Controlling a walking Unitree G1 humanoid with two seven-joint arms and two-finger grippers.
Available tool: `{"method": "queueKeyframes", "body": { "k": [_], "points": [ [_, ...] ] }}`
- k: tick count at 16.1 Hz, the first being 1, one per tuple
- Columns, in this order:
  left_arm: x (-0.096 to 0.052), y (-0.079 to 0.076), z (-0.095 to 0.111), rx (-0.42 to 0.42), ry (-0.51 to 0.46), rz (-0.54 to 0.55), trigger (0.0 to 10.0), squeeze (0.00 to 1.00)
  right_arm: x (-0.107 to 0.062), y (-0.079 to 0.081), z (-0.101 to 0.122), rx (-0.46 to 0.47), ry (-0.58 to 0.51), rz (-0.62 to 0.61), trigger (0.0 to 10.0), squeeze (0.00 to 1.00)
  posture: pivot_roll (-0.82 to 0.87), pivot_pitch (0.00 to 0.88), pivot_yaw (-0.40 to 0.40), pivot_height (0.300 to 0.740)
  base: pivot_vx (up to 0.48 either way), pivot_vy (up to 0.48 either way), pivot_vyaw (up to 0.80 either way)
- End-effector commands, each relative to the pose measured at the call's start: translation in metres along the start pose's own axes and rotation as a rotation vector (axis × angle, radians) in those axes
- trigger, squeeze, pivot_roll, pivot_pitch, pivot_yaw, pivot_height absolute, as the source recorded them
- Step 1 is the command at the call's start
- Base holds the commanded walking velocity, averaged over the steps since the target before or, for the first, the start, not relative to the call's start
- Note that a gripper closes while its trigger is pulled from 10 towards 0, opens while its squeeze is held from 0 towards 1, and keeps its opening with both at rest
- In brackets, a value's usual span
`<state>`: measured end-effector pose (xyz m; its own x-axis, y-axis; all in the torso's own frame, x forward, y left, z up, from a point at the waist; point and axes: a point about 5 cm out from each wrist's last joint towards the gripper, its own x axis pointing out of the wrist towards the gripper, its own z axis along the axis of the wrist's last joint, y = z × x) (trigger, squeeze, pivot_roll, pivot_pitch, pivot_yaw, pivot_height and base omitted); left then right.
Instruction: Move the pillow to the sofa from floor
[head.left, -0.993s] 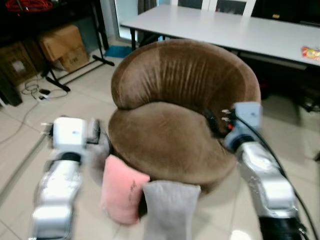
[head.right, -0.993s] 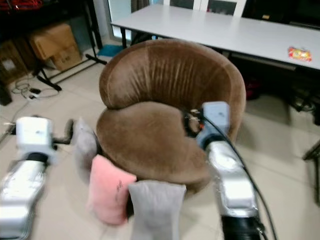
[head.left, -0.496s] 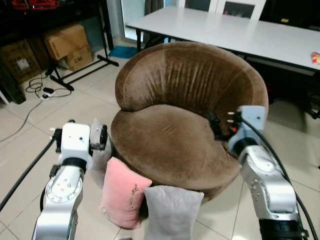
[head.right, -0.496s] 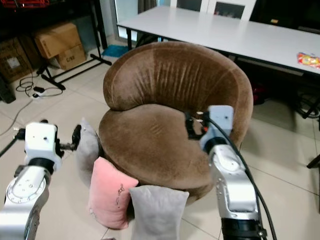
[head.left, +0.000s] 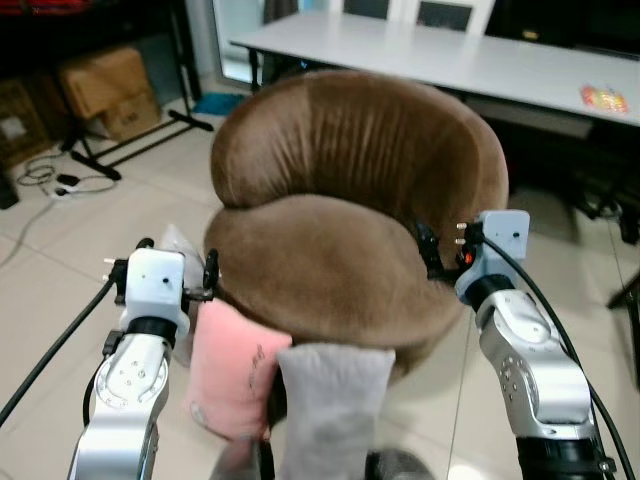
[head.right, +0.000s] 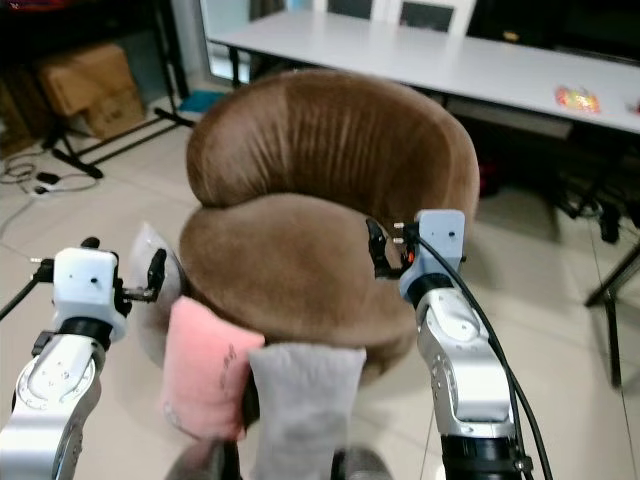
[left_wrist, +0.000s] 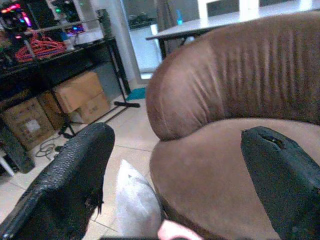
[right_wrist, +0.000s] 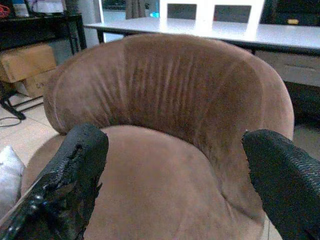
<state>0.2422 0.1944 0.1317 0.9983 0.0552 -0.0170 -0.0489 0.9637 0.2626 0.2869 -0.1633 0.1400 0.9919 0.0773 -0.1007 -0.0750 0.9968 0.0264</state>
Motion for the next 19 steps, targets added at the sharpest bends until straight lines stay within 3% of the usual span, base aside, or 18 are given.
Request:
{"method": "queueKeyframes", "body": {
  "k": [1, 4, 9, 19],
  "points": [
    [0.0016, -0.0015, 0.0009, 0.004, -0.005, -0.003, 10.0, 0.0, -0.0001, -0.0018, -0.0016, -0.005, 0.012, -0.005, 10.0, 0.0, -0.11, 0.0, -0.018, 0.605, 0.0, 0.0, 0.0],
    [0.0013, -0.0026, 0.0007, -0.037, -0.003, -0.018, 10.0, 0.0, -0.0003, -0.0033, -0.0031, -0.027, 0.022, -0.009, 10.0, 0.0, -0.11, 0.0, -0.019, 0.575, 0.0, 0.0, 0.0],
    [0.0028, -0.0012, 0.0028, -0.051, -0.011, -0.018, 10.0, 0.0, 0.0015, -0.0019, -0.0035, -0.02, 0.026, -0.003, 10.0, 0.0, -0.11, 0.0, -0.019, 0.575, 0.0, 0.0, 0.0],
    [0.0022, -0.0013, 0.0003, -0.055, -0.003, -0.02, 10.0, 0.0, 0.0031, -0.0047, -0.0058, -0.038, 0.041, -0.037, 10.0, 0.0, -0.11, 0.0, -0.023, 0.575, 0.282, 0.0, 0.0]
  ]
}}
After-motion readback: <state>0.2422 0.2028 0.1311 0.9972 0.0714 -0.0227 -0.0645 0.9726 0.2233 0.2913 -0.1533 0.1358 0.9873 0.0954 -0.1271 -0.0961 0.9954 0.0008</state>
